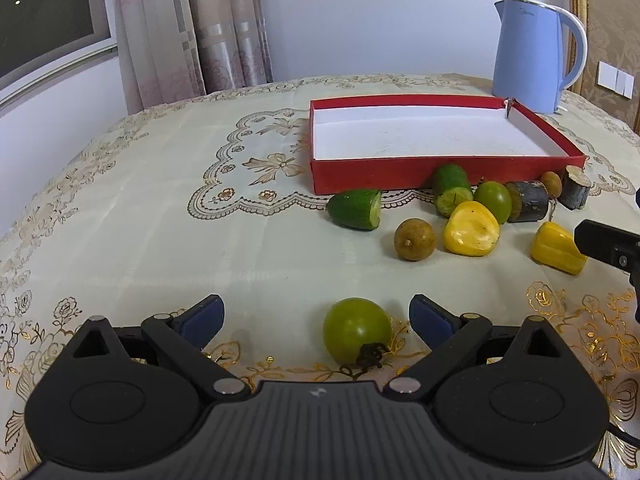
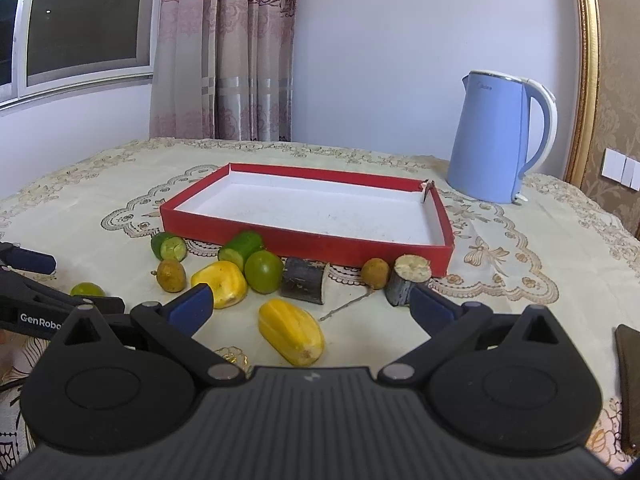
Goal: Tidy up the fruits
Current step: 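Close the left gripper on the round green-yellow fruit while the right gripper approaches the yellow papaya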
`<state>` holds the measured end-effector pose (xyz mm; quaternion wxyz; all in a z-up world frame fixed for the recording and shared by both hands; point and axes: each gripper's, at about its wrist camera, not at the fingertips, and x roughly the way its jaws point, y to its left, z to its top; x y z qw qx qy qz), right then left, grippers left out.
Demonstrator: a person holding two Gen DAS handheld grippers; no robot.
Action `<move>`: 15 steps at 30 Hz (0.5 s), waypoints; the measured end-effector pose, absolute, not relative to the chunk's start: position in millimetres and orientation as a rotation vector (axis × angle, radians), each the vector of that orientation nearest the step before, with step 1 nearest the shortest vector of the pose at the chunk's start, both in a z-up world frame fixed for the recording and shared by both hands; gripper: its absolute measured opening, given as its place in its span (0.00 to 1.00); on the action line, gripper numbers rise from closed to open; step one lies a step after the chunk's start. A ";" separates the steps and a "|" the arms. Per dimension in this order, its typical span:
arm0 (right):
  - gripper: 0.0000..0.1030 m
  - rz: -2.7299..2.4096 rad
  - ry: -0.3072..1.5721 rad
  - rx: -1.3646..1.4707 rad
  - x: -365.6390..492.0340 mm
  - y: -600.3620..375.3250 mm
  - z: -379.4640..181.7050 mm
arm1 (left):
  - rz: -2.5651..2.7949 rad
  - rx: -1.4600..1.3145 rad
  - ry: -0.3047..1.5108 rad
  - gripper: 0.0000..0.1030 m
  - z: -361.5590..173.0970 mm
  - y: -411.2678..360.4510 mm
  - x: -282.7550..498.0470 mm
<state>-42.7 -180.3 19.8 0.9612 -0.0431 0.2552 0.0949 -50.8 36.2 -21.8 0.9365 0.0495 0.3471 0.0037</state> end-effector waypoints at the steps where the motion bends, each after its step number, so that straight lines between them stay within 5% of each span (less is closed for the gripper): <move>1: 1.00 0.191 0.518 -0.092 -42.7 -179.8 19.2 | 0.007 0.100 0.710 0.97 -22.0 36.7 -50.6; 9: 1.00 0.199 0.516 -0.092 -43.1 -177.9 18.8 | -0.016 0.091 0.732 0.82 -25.7 37.1 -48.1; 15: 1.00 0.200 0.513 -0.098 -43.1 -177.1 18.6 | -0.015 0.097 0.729 0.82 -26.7 36.9 -48.8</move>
